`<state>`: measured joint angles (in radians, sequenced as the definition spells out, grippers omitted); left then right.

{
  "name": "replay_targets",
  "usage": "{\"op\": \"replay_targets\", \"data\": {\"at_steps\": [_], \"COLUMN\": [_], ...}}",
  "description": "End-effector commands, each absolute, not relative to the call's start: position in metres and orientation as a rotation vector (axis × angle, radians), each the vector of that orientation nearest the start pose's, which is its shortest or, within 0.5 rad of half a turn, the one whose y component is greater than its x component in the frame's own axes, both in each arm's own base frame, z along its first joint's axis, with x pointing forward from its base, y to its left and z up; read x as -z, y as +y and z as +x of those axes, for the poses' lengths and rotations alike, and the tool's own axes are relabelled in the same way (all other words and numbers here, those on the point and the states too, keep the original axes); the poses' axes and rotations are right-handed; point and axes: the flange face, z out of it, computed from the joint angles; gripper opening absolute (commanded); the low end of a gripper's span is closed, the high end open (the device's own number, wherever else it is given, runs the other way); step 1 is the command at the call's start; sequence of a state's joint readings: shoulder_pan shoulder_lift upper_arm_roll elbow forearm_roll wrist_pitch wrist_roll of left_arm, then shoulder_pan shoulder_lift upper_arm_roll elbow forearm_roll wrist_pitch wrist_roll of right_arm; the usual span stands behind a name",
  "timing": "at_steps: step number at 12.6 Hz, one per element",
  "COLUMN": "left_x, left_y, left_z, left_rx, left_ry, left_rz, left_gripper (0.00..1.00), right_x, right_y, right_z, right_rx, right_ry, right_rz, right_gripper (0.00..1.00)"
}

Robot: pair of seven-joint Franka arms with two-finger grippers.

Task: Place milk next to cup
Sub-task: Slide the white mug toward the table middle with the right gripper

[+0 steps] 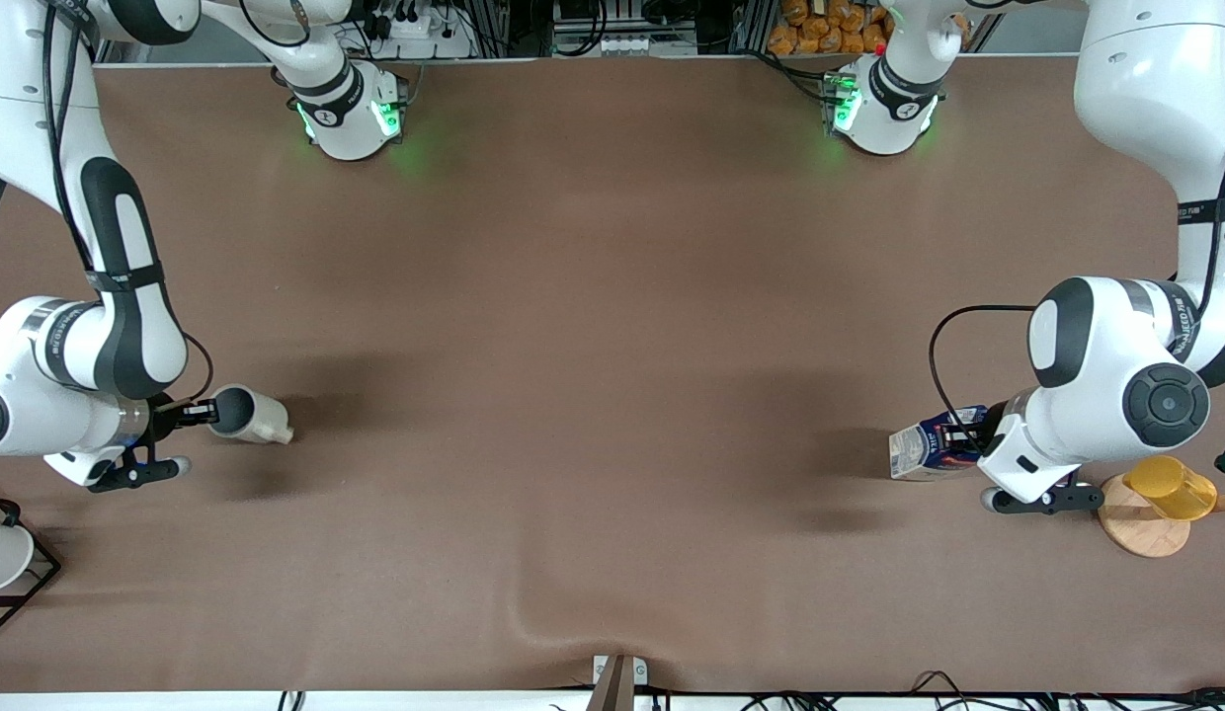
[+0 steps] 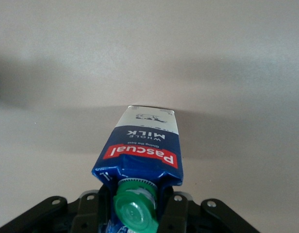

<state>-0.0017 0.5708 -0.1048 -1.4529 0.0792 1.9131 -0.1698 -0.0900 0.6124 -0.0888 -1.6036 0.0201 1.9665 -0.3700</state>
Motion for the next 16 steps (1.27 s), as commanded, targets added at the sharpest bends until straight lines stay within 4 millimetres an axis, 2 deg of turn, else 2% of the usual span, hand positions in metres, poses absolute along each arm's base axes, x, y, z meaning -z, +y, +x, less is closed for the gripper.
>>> {"op": "replay_targets", "data": {"at_steps": [1,2,4,6,8,11,13,16], "left_x": [-0.368,-0.376,-0.399,-0.424,-0.445,-0.470,-0.489,-0.514], "left_y": [-0.063,-0.065,-0.081,-0.095,-0.105,-0.111,-0.120,-0.121], "left_z": [0.691,0.689,0.680,0.670,0.661,0.650,0.642,0.623], "left_rx": [-0.134,-0.141,-0.145,-0.150,-0.154,-0.141,-0.127,-0.178], "left_ry": [-0.040,-0.036,0.000,0.036,0.064,0.085,0.108,0.115], "left_rz": [-3.098,-3.096,-3.104,-3.105,-3.102,-3.099,-3.103,-3.086], "left_gripper": [0.39,0.39,0.40,0.40,0.40,0.40,0.40,0.41], "right_x": [-0.272,-0.281,-0.306,-0.326,-0.328,-0.336,-0.336,-0.316], "right_y": [-0.074,-0.055,-0.015,0.035,0.095,0.210,0.260,0.348], "right_z": [0.662,0.663,0.669,0.675,0.670,0.655,0.650,0.629], "right_rx": [-0.428,-0.471,-0.498,-0.508,-0.539,-0.539,-0.451,-0.331], "right_ry": [-0.187,-0.110,0.061,0.198,0.364,0.604,0.741,0.882], "right_rz": [-3.077,-3.066,-2.960,-2.944,-2.960,-2.920,-2.891,-2.841], "right_gripper": [0.00,0.00,0.00,0.00,0.00,0.00,0.00,0.00]}}
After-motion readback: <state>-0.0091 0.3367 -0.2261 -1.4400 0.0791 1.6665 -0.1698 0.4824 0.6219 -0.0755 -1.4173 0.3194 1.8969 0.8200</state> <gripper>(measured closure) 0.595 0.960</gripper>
